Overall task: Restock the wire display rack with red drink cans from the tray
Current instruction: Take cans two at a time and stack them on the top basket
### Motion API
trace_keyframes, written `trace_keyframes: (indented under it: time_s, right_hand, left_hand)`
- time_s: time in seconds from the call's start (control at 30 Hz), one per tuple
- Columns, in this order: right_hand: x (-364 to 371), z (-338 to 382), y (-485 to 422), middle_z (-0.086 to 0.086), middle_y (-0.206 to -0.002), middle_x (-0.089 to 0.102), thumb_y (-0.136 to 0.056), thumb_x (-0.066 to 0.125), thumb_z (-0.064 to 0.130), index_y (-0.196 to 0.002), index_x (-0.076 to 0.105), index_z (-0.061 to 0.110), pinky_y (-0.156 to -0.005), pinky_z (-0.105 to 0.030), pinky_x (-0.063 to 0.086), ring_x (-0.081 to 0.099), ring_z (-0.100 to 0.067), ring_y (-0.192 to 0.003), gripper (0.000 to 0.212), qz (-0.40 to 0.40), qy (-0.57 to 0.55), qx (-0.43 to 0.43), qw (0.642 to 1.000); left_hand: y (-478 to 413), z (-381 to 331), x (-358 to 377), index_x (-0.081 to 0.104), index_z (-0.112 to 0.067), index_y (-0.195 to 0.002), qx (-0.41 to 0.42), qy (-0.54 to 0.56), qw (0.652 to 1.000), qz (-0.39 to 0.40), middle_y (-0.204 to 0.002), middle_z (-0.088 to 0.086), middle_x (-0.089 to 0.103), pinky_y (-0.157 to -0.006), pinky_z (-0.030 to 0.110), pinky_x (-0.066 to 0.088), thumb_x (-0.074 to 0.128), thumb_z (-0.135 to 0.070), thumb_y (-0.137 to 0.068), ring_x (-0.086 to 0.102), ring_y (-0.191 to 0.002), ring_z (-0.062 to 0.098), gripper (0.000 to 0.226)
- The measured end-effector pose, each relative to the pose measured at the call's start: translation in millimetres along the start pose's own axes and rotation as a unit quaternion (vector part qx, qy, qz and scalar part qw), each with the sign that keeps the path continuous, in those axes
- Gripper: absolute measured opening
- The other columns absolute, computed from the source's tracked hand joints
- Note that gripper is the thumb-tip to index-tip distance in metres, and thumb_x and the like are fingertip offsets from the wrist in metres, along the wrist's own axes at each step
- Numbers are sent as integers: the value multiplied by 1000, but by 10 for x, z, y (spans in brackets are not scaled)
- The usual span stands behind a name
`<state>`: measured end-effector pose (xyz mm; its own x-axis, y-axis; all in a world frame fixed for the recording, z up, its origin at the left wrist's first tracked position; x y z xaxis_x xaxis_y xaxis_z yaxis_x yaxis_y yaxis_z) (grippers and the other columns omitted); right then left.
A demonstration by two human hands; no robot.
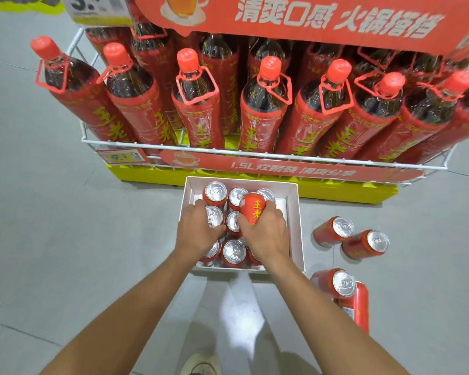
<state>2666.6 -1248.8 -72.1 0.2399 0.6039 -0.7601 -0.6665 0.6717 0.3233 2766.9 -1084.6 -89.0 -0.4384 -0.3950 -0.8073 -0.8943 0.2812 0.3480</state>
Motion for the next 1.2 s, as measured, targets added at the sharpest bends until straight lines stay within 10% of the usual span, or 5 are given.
trace_keyframes:
  time_s: [0.37,0.53,0.63,0.97,1.2]
  right_hand:
    - [-164,35,-54,-5,-115,71,-80,81,47,-138,53,19,-87,-41,58,68,-27,-100,72,7,-60,-18,998]
    - [-893,431,342,13,-109,65,-73,89,39,-138,52,33,-78,-11,51,62,6,-90,75,28,-151,-59,986]
    - [-1622,875,625,20,-113,64,-73,91,32,-134,52,42,-81,-5,45,60,15,-98,73,25,-188,-86,978]
    - [-4947,3006,1526,25,-120,70,-75,93,28,-133,55,46,-90,-21,57,69,2,-108,72,-34,-262,-163,951]
    - [-7047,4087,1953,22,-118,72,-63,85,52,-136,55,41,-94,-29,58,71,-2,-107,80,-141,-272,-183,934]
  left_hand:
    - [27,-63,-227,58,-14,-108,-3,55,998,-28,-105,5,72,-74,34,47,85,-33,-71,67,-98,31,50]
    - [350,-583,-1137,57,-21,-108,36,122,992,-1,-89,-12,68,-67,26,50,91,-36,-62,67,-84,12,58]
    - [655,-1178,-1874,56,-20,-110,79,170,982,19,-92,-18,65,-65,12,46,92,-29,-64,63,-85,-4,59]
    - [1751,-3397,-4831,71,-24,-114,143,395,907,15,-107,-3,80,-95,42,60,92,-31,-70,75,-103,14,49]
    - [2439,-5079,-6330,64,-26,-124,225,450,863,41,-114,-6,78,-90,22,56,80,-18,-89,74,-107,11,40]
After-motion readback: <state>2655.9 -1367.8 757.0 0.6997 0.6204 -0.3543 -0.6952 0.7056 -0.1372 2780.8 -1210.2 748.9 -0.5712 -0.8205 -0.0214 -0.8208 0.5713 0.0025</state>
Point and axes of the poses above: each hand's wrist, its own y-axis away from the middle knuckle, its own x-axis out of the palm, z = x × y, the point moved 9 cm from there along -y, towards the middle knuckle
